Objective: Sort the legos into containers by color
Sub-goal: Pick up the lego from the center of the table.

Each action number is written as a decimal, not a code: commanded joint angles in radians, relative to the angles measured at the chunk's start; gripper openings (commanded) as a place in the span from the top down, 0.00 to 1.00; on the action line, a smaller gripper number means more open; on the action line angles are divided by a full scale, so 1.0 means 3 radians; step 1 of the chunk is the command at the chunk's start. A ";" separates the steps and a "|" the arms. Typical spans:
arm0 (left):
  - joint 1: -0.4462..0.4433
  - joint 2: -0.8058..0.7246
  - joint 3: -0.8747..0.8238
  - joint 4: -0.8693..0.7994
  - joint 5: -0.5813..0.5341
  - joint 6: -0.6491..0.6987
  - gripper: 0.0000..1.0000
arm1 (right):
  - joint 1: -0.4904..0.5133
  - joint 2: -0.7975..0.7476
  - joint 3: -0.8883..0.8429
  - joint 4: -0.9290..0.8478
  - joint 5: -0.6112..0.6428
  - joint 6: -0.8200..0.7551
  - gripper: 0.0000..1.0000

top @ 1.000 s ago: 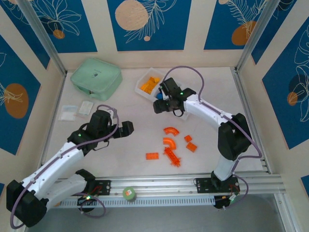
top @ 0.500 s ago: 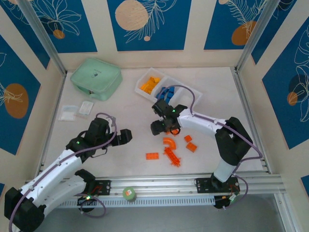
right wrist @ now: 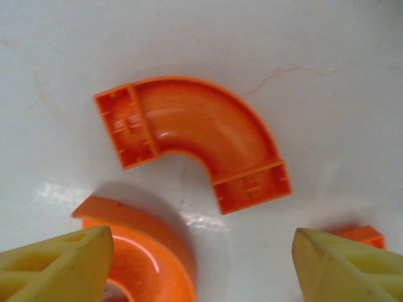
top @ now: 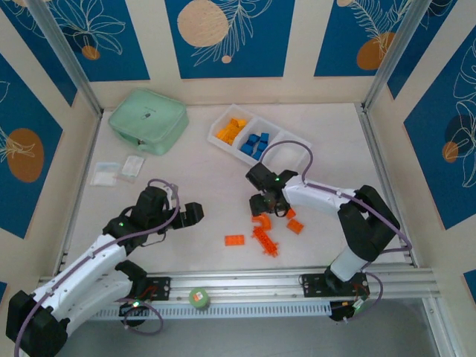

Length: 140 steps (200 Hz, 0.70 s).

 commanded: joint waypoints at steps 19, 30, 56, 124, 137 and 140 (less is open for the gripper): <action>0.0046 -0.0002 0.0021 0.0090 0.0078 -0.0032 0.01 | -0.0154 0.0037 0.0059 0.0072 0.0150 -0.0106 0.24; 0.0046 -0.0005 0.0030 0.0078 0.0063 -0.0022 0.01 | -0.0189 0.0075 0.0054 0.0115 0.0084 -0.0158 0.24; 0.0045 0.0028 0.0081 0.0047 0.0030 0.0006 0.01 | -0.0229 0.0178 0.0075 0.0114 0.0098 -0.0207 0.24; 0.0046 0.0174 0.0189 0.0072 0.0062 0.0038 0.01 | -0.0335 0.0391 0.0083 0.0272 -0.0184 -0.0457 0.33; 0.0046 0.0190 0.0205 0.0072 0.0062 0.0042 0.01 | -0.0333 0.0429 0.0104 0.0277 -0.0179 -0.0496 0.37; 0.0046 0.0192 0.0207 0.0072 0.0059 0.0042 0.01 | -0.0336 0.0435 0.0105 0.0278 -0.0178 -0.0501 0.38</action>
